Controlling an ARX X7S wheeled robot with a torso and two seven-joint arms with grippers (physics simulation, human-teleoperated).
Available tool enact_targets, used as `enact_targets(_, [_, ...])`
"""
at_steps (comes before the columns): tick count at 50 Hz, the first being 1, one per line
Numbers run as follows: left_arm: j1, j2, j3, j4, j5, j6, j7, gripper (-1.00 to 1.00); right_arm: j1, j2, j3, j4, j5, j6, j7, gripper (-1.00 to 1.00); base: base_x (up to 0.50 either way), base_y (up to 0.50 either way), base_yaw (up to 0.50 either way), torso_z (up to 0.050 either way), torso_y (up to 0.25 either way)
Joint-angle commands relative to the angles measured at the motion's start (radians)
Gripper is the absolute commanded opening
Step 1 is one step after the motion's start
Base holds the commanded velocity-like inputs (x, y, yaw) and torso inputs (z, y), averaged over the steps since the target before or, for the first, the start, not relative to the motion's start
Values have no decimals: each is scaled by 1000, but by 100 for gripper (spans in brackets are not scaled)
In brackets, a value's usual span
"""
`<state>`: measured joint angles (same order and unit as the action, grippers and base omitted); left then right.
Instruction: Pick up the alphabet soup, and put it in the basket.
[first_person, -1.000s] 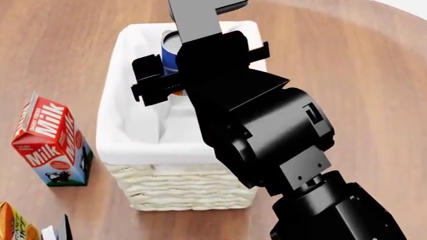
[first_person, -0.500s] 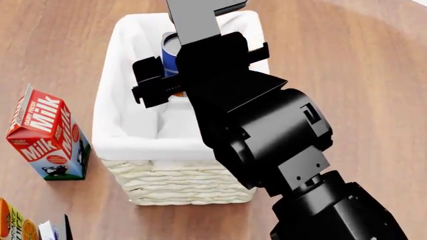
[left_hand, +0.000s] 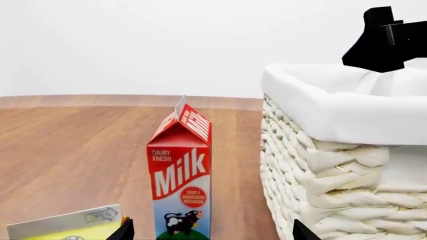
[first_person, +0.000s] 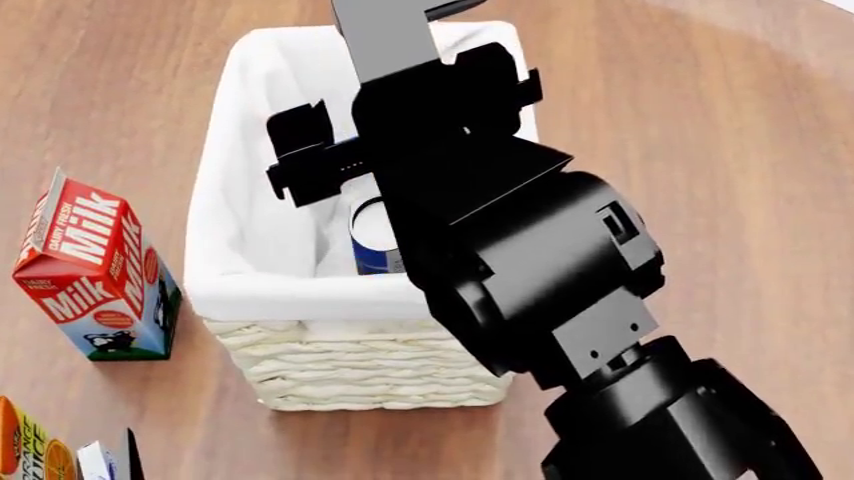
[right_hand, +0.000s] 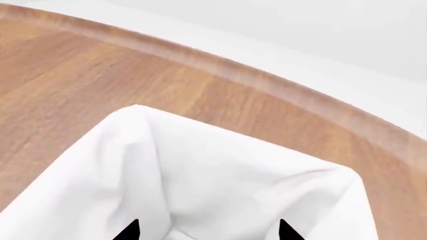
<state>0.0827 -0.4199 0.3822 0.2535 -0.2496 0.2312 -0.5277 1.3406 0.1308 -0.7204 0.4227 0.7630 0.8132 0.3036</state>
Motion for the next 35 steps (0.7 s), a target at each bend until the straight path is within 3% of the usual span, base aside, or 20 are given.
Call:
enact_targets(1, [4,-4,-2,2,-5,5,-1,100,7,31,4,-91,21,37,27,100,0,0,0,0,0])
enact_targets(20, [4,-7,1,-3,-3,10,-4,100,19,158,69,-397,118,148,113,100,0,0,0,0,0])
enact_targets(27, [3,-5,-2,-9,1,13,-10,100,-93,269,114,-616,147,103,145,100,0,0,0,0,0])
enact_targets(35, [8,-8,-8,-5,-4,18,-16,100,-335,454,136,-944,18,-64,255,100,0,0,0,0,0])
